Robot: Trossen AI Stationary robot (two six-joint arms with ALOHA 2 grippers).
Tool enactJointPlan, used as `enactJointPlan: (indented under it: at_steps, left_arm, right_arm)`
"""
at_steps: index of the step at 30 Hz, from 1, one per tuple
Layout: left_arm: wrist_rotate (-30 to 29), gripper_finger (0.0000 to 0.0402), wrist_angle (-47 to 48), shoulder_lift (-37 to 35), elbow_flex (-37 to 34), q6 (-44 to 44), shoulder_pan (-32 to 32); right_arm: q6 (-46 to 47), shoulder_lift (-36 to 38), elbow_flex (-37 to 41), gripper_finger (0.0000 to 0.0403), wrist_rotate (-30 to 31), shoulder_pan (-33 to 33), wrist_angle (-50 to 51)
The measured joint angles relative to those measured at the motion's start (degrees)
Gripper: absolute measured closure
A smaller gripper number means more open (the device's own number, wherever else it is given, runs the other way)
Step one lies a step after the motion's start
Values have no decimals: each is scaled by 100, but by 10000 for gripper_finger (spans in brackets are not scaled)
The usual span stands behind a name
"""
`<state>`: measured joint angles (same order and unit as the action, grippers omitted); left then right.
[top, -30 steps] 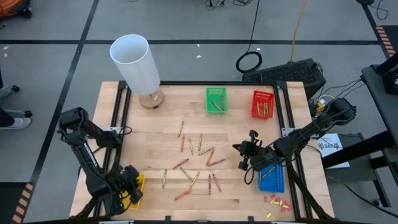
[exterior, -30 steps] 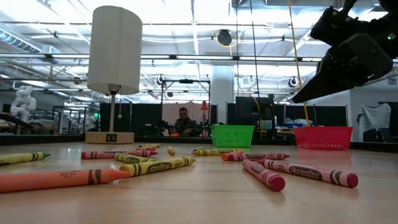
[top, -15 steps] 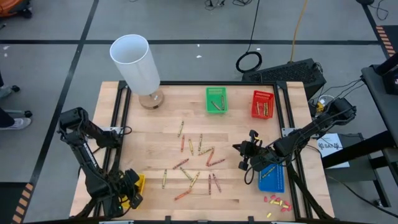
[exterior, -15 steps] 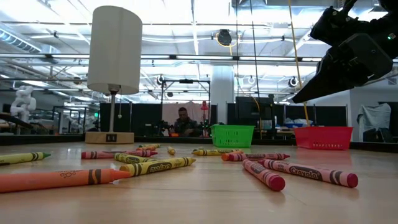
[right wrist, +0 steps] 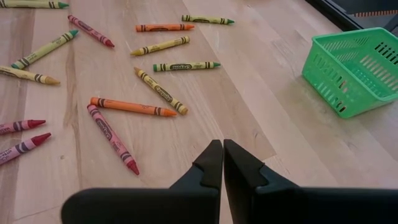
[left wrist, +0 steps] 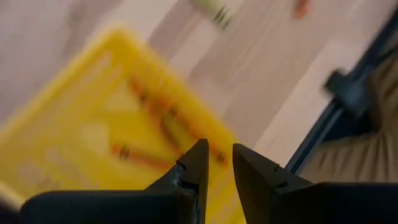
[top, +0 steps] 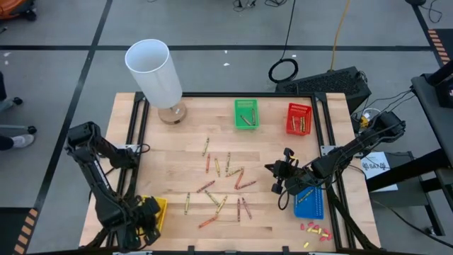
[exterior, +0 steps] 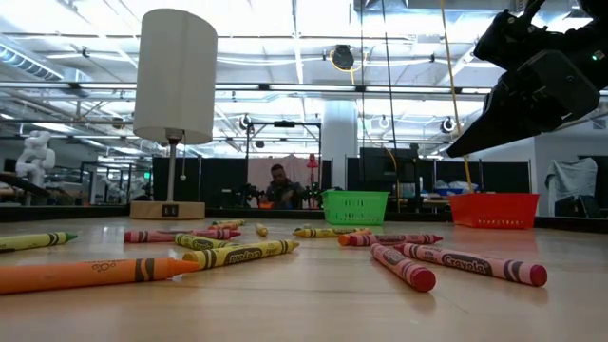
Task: Sort crayons
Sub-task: Put the red crayon into the green bin
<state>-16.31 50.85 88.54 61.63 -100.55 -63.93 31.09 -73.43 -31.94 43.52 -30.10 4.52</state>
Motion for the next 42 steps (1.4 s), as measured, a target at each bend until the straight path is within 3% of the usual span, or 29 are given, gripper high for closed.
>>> enactJointPlan:
  at_steps: [4,10,13,15,18,24,31,42]
  left_arm:
    - [-983,325,116,-1,231,1031,99]
    - [-3648,325,60,1,177,2731,446]
    - [-4597,325,52,1,179,3500,735]
    - [-4909,325,58,1,177,4028,966]
    - [-4959,325,-9,1,176,4403,1287]
    - [-4419,325,-455,1,174,4426,1776]
    - [-3947,325,-979,1,172,5028,1900]
    - [-3942,325,-1545,2,172,5649,1937]
  right_arm:
    - [0,0,0,403,1,0,0]
    - [121,-31,0,403,-58,0,-22]
    - [52,-172,0,399,-799,4,-205]
    - [-52,-319,-3,389,-1337,11,-421]
    - [-300,-542,-4,365,-1826,13,-619]
    - [-1282,-1044,-4,314,-1815,94,-1885]
    - [-2241,-1550,-4,264,-2583,491,-2568]
    - [-2594,-1632,-4,253,-3053,826,-2606]
